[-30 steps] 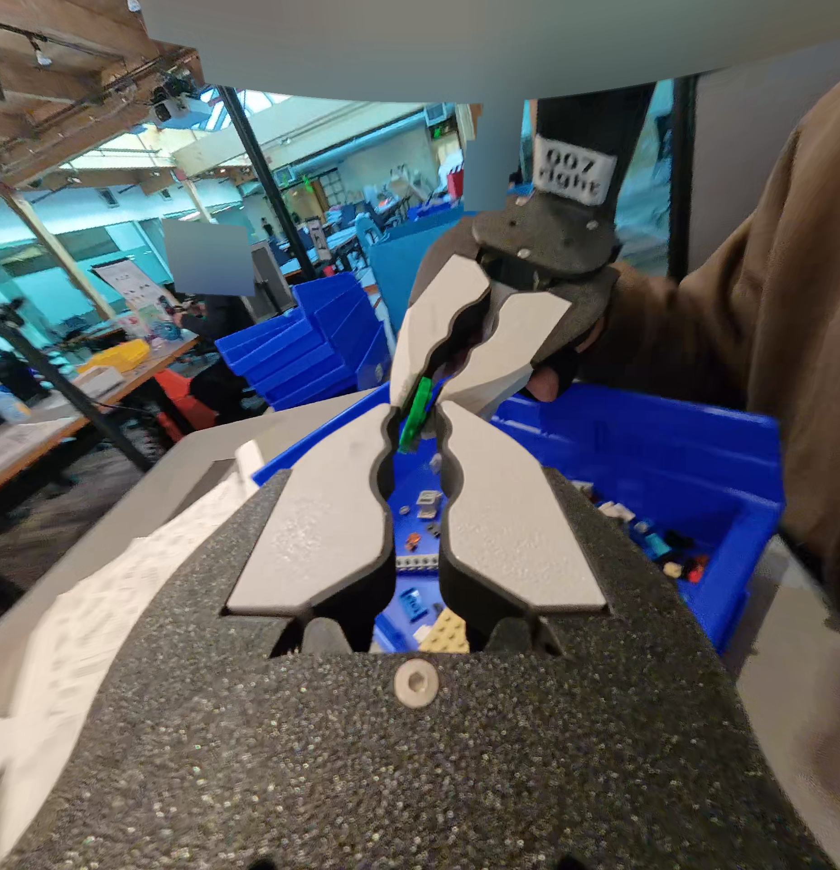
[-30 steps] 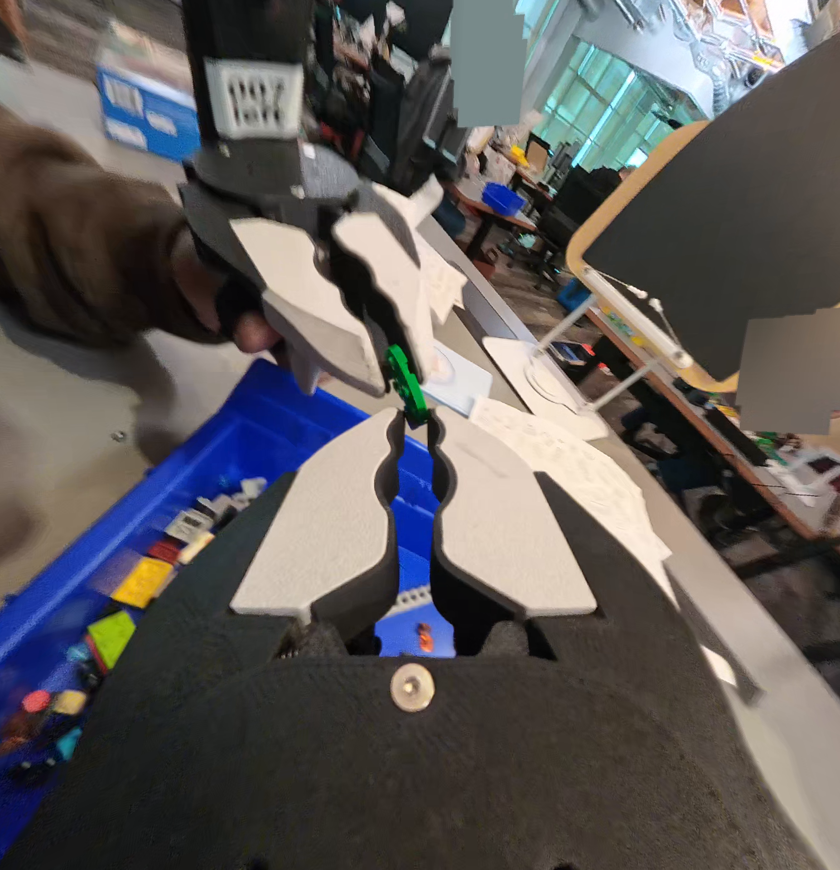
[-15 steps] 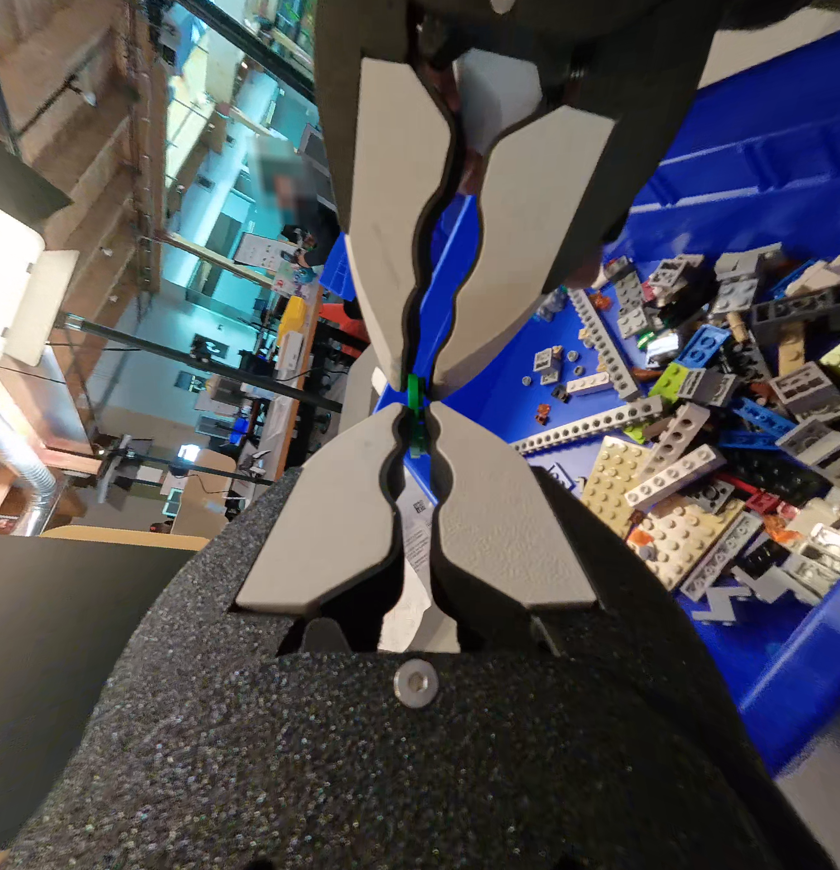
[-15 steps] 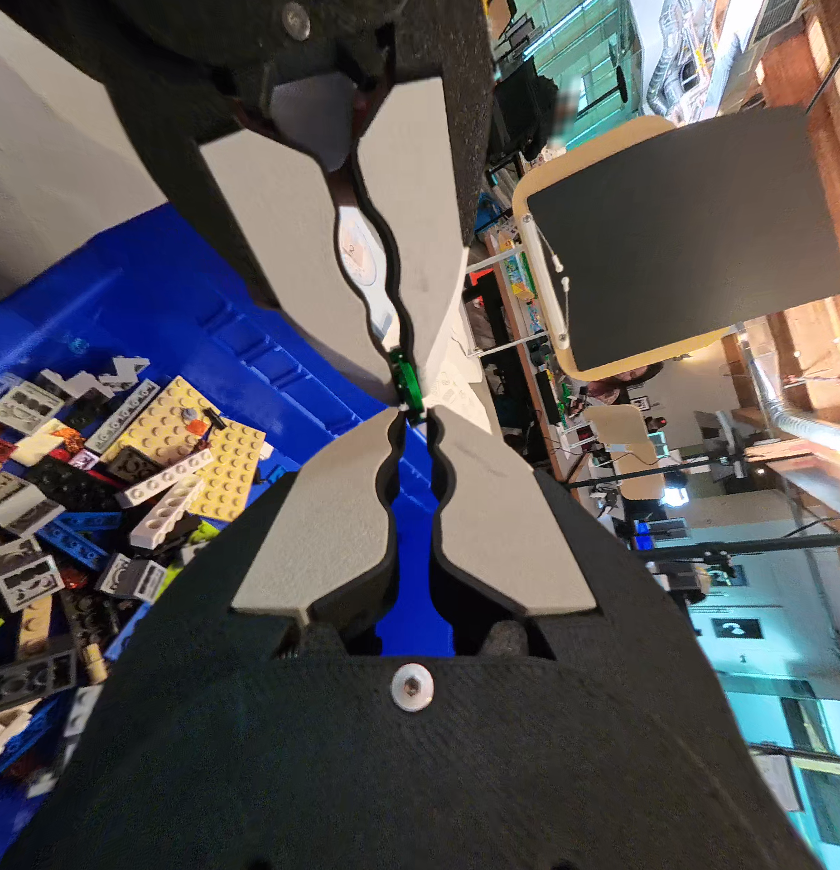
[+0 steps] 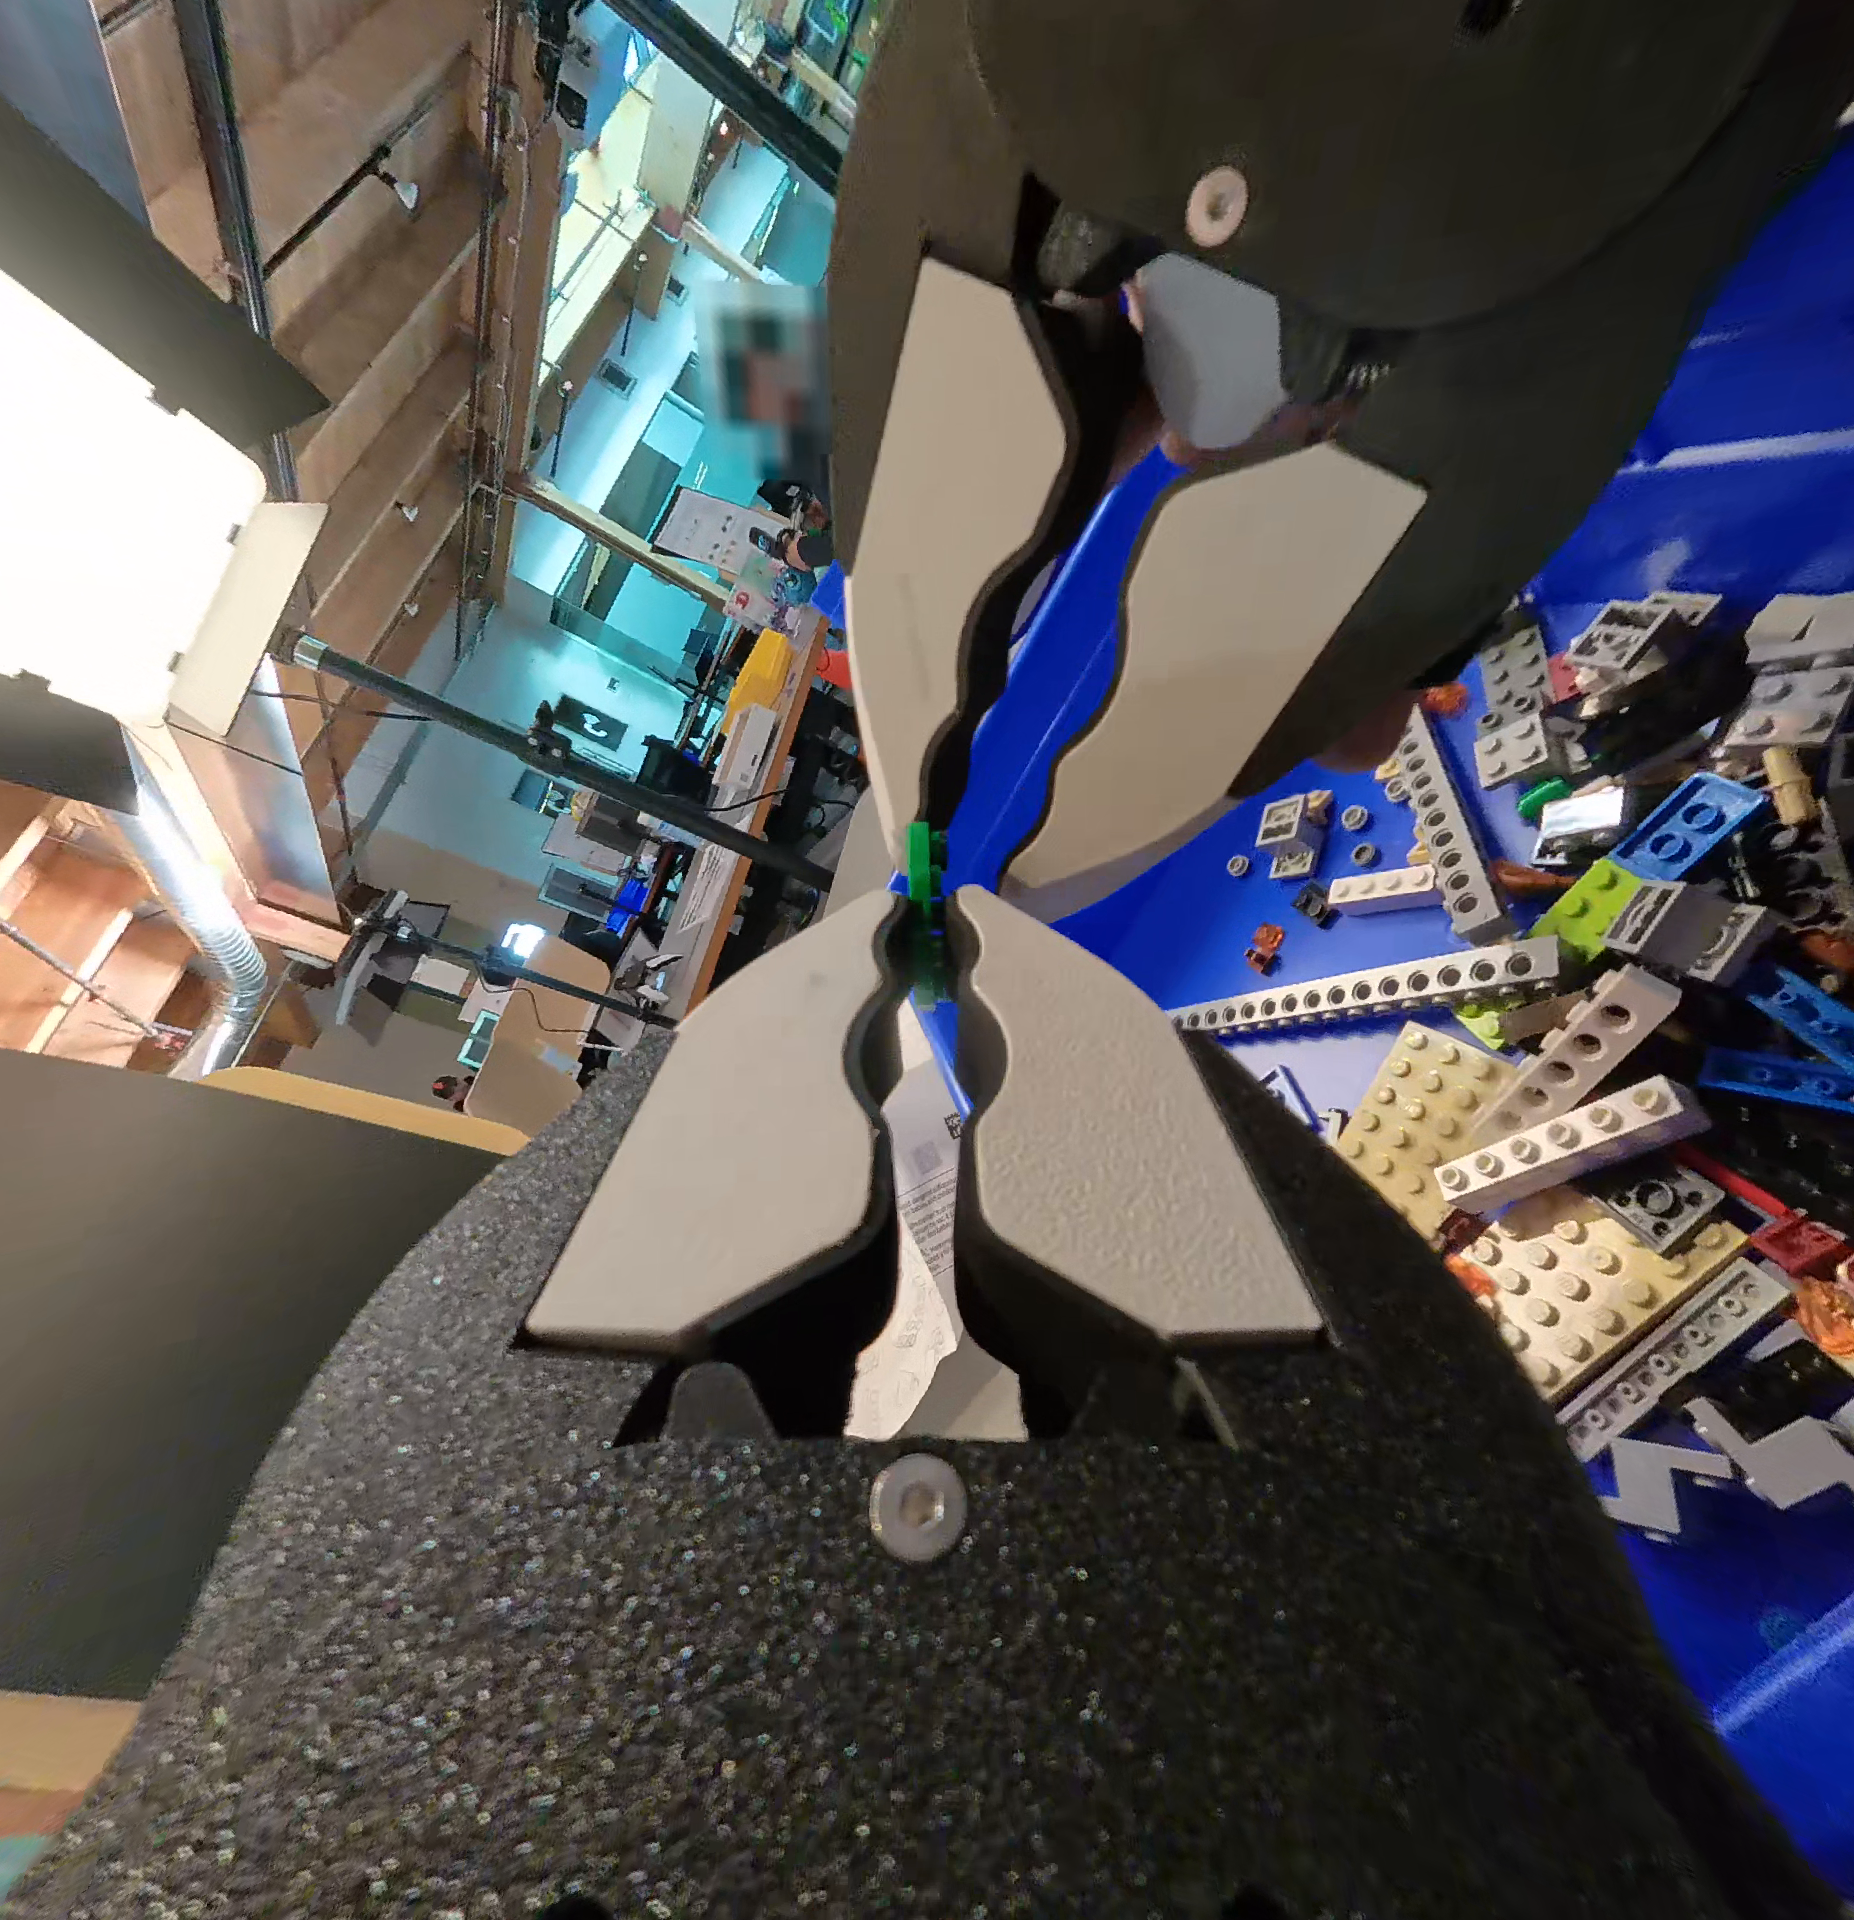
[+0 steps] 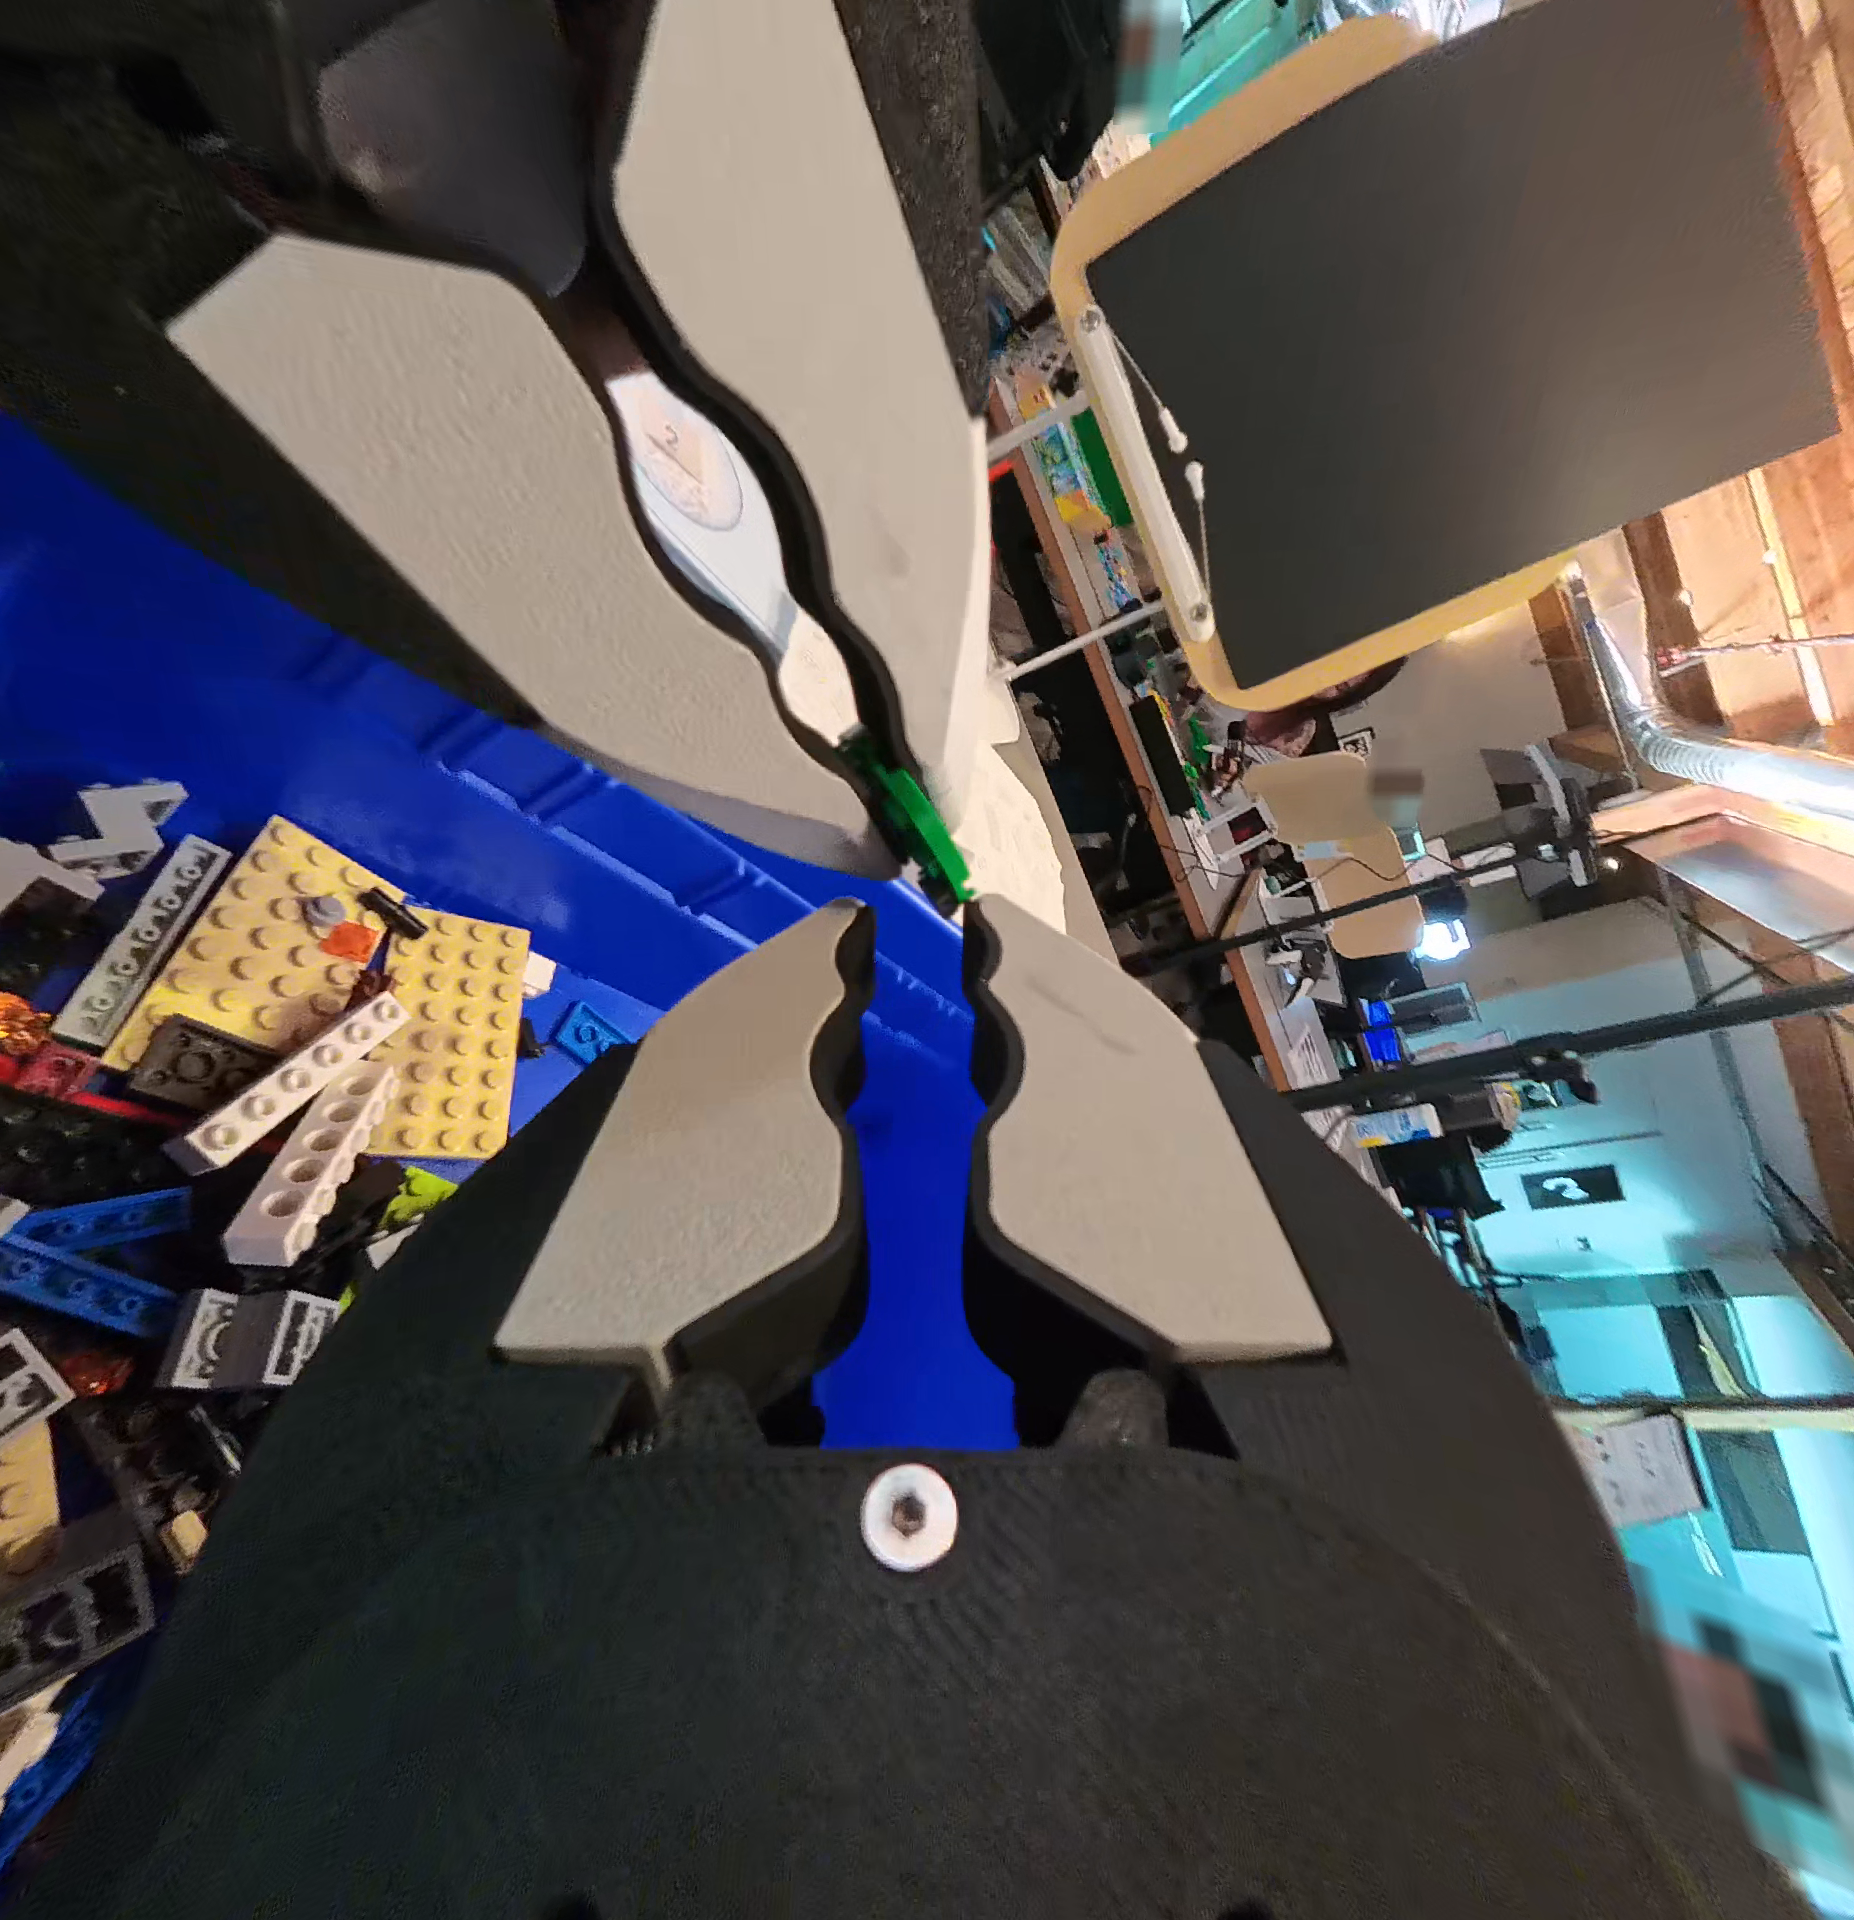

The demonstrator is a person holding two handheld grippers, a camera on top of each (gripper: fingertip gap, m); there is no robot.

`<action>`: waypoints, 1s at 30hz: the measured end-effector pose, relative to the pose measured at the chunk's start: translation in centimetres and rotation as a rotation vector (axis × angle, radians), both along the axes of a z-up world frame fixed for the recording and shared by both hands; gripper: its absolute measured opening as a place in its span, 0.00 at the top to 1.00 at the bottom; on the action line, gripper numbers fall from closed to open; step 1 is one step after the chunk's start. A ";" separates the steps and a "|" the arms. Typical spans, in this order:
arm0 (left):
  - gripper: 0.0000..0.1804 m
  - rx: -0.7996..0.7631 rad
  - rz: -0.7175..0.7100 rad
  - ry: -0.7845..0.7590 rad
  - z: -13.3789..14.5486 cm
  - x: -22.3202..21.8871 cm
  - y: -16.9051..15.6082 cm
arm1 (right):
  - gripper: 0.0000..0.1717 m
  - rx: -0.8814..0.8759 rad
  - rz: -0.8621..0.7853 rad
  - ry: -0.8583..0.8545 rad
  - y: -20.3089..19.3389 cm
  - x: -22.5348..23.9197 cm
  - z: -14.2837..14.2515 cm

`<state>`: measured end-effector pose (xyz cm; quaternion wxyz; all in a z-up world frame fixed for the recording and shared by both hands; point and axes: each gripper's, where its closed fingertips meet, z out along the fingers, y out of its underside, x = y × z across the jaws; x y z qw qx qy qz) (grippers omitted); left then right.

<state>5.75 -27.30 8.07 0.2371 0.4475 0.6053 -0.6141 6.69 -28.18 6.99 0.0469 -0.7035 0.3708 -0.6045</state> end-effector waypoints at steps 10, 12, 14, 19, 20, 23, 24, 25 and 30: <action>0.98 -0.024 0.012 -0.019 -0.5 -0.5 -0.3 | 0.91 -0.024 -0.049 0.022 -0.8 -0.3 -1.1; 0.98 -0.015 0.027 -0.013 -0.6 -0.5 -0.5 | 0.91 -0.043 -0.063 0.027 -0.9 -0.3 -1.2; 0.98 -0.012 0.043 -0.020 -0.8 -0.4 -0.6 | 0.91 -0.073 -0.083 0.038 -1.1 -0.4 -1.4; 0.98 0.015 0.060 -0.029 -1.5 -0.5 -0.8 | 0.92 -0.225 -0.153 0.094 -1.6 -0.7 -1.9; 0.98 0.021 0.063 -0.029 -1.8 -0.6 -0.8 | 0.92 -0.237 -0.161 0.109 -1.7 -0.8 -2.1; 0.98 -0.012 0.078 -0.007 -1.3 -0.4 -1.0 | 0.95 -0.227 -0.140 0.168 -1.5 -1.0 -3.1; 0.98 -0.028 0.082 0.010 -0.7 -0.3 -1.0 | 0.97 -0.198 -0.074 0.235 -0.4 -0.9 -4.5; 0.98 -0.032 0.101 0.012 -0.3 0.1 -1.1 | 0.98 -0.216 -0.048 0.273 0.2 -0.9 -5.3; 0.98 -0.025 0.086 0.008 -0.5 0.2 -1.0 | 0.99 -0.194 -0.080 0.210 -0.3 -0.8 -4.2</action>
